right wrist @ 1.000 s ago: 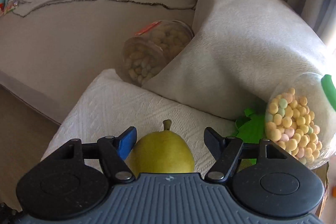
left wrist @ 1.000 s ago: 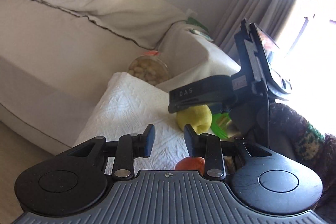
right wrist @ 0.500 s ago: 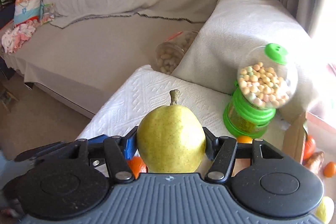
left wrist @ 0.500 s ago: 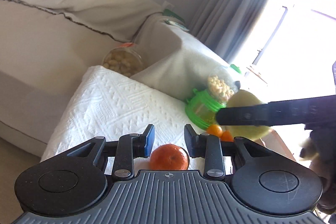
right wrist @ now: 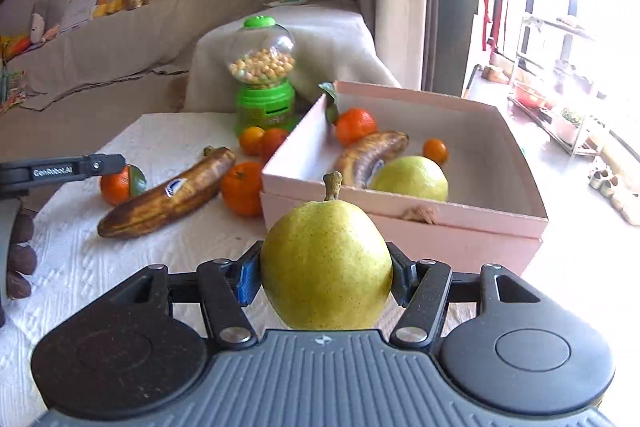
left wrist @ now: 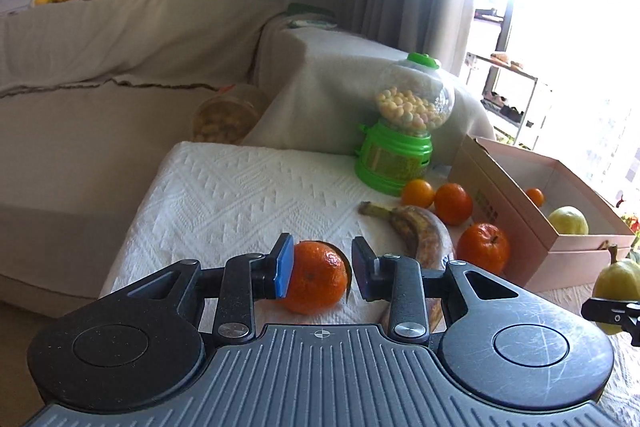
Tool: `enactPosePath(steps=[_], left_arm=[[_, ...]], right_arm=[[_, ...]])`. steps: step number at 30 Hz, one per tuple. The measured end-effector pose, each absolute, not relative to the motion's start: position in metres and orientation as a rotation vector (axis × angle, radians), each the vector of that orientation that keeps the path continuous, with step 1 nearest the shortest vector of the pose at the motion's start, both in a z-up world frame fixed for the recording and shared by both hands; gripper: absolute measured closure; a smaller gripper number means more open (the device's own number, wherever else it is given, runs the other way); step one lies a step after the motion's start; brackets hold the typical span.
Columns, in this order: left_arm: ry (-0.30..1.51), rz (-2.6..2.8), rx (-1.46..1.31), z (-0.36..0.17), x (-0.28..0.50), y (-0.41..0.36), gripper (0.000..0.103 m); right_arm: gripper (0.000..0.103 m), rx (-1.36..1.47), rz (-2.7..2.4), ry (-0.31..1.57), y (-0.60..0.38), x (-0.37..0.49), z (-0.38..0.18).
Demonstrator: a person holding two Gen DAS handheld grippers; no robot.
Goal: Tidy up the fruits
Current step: 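Close the left gripper on the leafy tangerine while the right gripper holds the yellow pear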
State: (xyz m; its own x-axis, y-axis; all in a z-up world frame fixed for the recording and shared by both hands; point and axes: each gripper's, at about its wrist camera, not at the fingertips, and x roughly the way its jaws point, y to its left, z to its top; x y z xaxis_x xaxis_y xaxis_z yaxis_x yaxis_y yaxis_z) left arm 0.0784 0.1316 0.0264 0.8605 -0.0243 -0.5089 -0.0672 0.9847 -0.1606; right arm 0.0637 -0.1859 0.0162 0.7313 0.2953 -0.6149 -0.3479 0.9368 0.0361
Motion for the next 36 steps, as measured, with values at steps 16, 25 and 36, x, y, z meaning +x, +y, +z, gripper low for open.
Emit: enactPosePath(steps=[16, 25, 36], left_arm=[[0.629, -0.129, -0.248, 0.043, 0.045, 0.126, 0.063], [0.594, -0.011, -0.255, 0.049, 0.042, 0.146, 0.063], [0.632, -0.014, -0.160, 0.039, 0.039, 0.135, 0.063]], right_arm=[[0.031, -0.021, 0.397, 0.671, -0.210, 0.017, -0.011], [0.027, -0.006, 0.383, 0.675, -0.211, 0.019, -0.013], [0.024, -0.012, 0.360, 0.681, -0.210, 0.021, -0.015]])
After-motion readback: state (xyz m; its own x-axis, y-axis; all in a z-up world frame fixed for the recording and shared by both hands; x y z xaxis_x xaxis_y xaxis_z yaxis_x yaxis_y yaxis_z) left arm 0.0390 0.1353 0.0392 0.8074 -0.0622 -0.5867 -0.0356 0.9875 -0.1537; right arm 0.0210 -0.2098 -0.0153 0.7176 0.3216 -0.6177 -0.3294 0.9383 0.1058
